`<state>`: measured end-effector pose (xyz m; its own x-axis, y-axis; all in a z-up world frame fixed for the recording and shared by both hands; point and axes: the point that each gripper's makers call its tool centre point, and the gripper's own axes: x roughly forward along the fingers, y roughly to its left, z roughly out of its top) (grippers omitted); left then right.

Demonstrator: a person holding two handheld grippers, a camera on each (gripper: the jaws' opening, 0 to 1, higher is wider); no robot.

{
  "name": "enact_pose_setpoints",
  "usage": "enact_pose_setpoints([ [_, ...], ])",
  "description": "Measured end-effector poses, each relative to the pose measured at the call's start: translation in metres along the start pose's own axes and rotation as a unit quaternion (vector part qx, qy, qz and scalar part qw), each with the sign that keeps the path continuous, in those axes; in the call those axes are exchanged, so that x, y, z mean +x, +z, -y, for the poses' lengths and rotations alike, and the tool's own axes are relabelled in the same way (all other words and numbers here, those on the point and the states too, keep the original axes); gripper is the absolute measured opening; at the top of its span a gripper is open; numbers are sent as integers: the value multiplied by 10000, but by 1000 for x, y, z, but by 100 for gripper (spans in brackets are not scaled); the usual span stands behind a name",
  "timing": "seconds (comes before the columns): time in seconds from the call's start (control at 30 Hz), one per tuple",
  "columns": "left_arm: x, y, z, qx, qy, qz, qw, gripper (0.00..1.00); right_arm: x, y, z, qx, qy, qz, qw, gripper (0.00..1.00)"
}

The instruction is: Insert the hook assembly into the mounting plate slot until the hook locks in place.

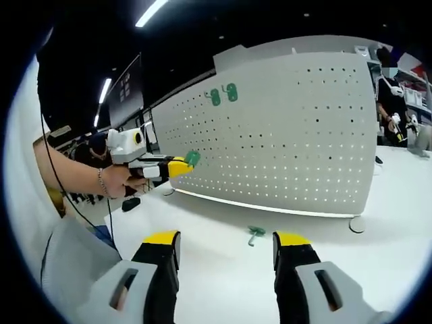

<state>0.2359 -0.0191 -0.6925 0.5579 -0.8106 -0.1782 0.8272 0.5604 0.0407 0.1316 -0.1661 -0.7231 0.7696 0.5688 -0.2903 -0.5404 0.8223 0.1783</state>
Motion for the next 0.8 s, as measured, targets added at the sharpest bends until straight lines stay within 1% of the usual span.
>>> enact_pose_setpoints([
  [0.27,-13,17,4,53,54,283,9996,3,-2,5,-2,-4,48,97,9999,53],
  [0.43,-21,29,6,-76,119,475,9988,3,-2,5,-3,-21,72,87,9999,53],
  [0.57,-29,38,9,-71,145,620,9979,3,-3,5,-4,-27,77,84,9999,53],
  [0.6,-31,42,9,-109,162,717,9972,3,-3,4,-4,-20,78,79,9999,53],
  [0.7,-38,50,11,-139,237,847,9960,3,-3,5,-4,-15,68,90,9999,53],
  [0.8,-43,52,14,-147,277,898,9955,3,-3,7,-6,4,90,135,9999,53],
])
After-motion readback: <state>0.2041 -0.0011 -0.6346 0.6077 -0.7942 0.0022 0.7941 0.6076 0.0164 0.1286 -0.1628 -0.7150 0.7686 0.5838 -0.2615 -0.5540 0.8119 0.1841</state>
